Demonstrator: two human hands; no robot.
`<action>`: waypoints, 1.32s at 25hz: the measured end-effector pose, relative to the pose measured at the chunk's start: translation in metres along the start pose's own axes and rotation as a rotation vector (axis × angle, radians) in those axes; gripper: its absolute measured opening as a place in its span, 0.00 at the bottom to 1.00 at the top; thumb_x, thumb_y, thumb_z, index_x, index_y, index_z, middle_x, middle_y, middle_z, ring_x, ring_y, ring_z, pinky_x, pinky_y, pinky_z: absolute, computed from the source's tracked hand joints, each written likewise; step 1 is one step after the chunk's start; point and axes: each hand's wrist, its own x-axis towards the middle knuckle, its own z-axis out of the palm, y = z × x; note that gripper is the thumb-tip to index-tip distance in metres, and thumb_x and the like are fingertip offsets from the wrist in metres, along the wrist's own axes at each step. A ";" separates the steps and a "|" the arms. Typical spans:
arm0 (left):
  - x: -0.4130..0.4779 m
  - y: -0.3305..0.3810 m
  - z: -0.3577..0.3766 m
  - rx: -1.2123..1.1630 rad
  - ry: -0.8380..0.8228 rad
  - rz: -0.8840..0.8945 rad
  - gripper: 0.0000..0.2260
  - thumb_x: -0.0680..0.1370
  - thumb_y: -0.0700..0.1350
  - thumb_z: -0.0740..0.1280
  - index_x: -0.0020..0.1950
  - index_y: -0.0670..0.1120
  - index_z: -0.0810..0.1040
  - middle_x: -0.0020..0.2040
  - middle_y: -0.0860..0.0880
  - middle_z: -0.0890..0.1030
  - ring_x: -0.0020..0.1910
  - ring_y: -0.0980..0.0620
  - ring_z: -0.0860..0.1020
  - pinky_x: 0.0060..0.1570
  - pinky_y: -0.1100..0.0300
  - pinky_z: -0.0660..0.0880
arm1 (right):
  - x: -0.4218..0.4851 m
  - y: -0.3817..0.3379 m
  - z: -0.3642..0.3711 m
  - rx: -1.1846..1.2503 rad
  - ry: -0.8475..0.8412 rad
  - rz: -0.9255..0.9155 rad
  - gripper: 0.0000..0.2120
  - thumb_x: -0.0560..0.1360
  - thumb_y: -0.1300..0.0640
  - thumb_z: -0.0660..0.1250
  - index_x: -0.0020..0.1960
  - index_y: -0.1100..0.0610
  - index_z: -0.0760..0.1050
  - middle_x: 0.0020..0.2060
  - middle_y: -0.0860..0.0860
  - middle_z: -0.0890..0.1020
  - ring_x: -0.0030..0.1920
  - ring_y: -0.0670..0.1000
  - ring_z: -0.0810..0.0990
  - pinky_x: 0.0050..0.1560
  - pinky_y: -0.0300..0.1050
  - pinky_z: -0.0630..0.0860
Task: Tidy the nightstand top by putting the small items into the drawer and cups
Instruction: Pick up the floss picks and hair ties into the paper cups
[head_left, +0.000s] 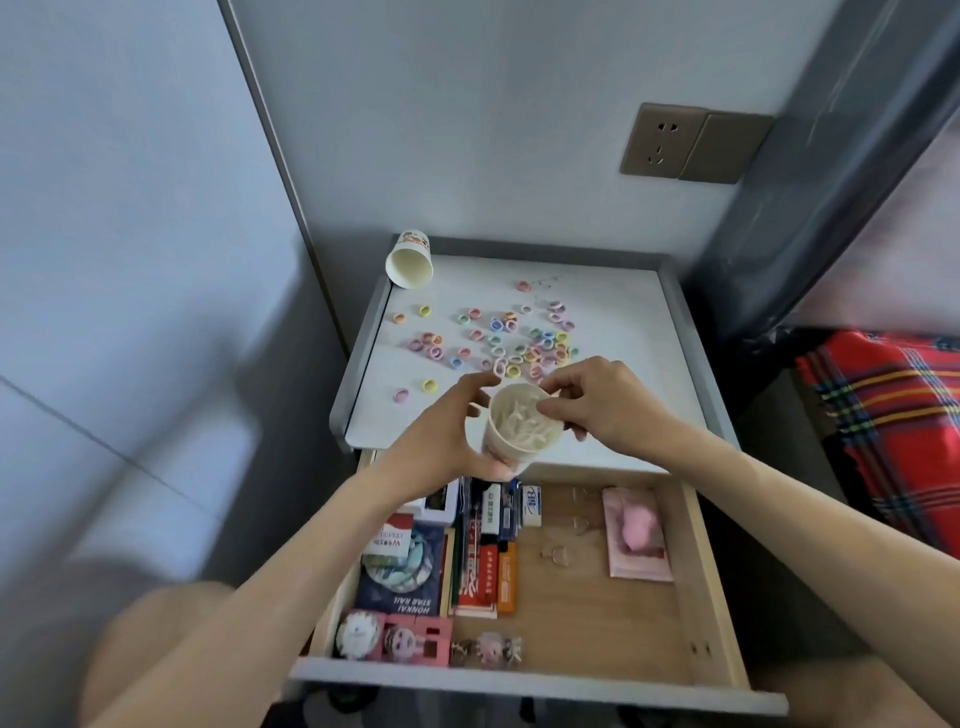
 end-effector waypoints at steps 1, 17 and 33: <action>-0.008 0.000 0.001 0.054 -0.032 -0.072 0.37 0.66 0.46 0.81 0.71 0.55 0.66 0.62 0.55 0.75 0.60 0.56 0.74 0.58 0.59 0.74 | -0.012 0.012 0.001 -0.096 -0.013 -0.015 0.04 0.75 0.55 0.70 0.47 0.54 0.83 0.25 0.43 0.77 0.27 0.42 0.75 0.34 0.35 0.72; -0.049 0.032 0.040 -0.043 0.041 -0.235 0.13 0.79 0.50 0.69 0.62 0.51 0.76 0.54 0.54 0.81 0.53 0.58 0.78 0.53 0.60 0.73 | -0.145 0.151 0.034 -0.627 -0.398 0.076 0.07 0.76 0.49 0.67 0.44 0.52 0.80 0.40 0.46 0.81 0.43 0.49 0.80 0.46 0.49 0.78; 0.019 0.001 -0.054 -0.276 0.435 -0.242 0.05 0.79 0.44 0.69 0.54 0.45 0.80 0.50 0.46 0.85 0.47 0.48 0.83 0.52 0.52 0.78 | 0.061 0.009 0.005 -0.429 -0.034 -0.241 0.14 0.79 0.52 0.63 0.64 0.50 0.77 0.66 0.49 0.73 0.61 0.52 0.76 0.60 0.47 0.72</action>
